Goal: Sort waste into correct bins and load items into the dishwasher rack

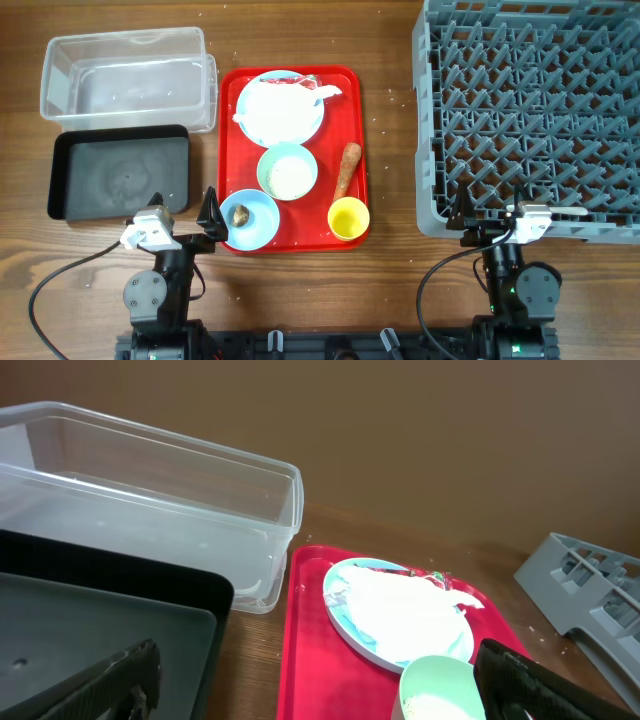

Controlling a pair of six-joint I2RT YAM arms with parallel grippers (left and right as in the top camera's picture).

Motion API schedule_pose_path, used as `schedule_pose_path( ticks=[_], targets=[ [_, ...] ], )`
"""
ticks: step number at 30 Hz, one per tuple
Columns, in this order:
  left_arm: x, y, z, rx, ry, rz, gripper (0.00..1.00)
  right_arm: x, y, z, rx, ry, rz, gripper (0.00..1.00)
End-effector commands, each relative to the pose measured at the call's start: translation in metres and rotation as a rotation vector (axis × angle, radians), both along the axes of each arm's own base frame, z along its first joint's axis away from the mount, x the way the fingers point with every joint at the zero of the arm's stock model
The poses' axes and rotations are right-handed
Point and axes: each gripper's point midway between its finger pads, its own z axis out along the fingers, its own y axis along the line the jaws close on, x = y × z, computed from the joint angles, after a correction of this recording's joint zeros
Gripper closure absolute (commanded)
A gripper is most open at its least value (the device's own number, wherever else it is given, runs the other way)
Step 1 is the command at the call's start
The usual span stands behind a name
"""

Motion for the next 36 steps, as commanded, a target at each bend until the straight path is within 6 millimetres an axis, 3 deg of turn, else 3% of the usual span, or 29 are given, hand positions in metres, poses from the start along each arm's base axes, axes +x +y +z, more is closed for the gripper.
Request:
schedule_pose_path(
  ticks=[1,36],
  targets=[
    [0.0000,-0.0015,-0.0019,-0.014,-0.001,-0.009,0.00,-0.0005,0.0020,0.0017,0.019,-0.008,0.013,0.00],
    [0.0000,-0.0015,-0.0017,-0.014,-0.002,-0.009,0.00,-0.0006,0.0019,0.0104,0.019,-0.044,0.013,0.00]
  ],
)
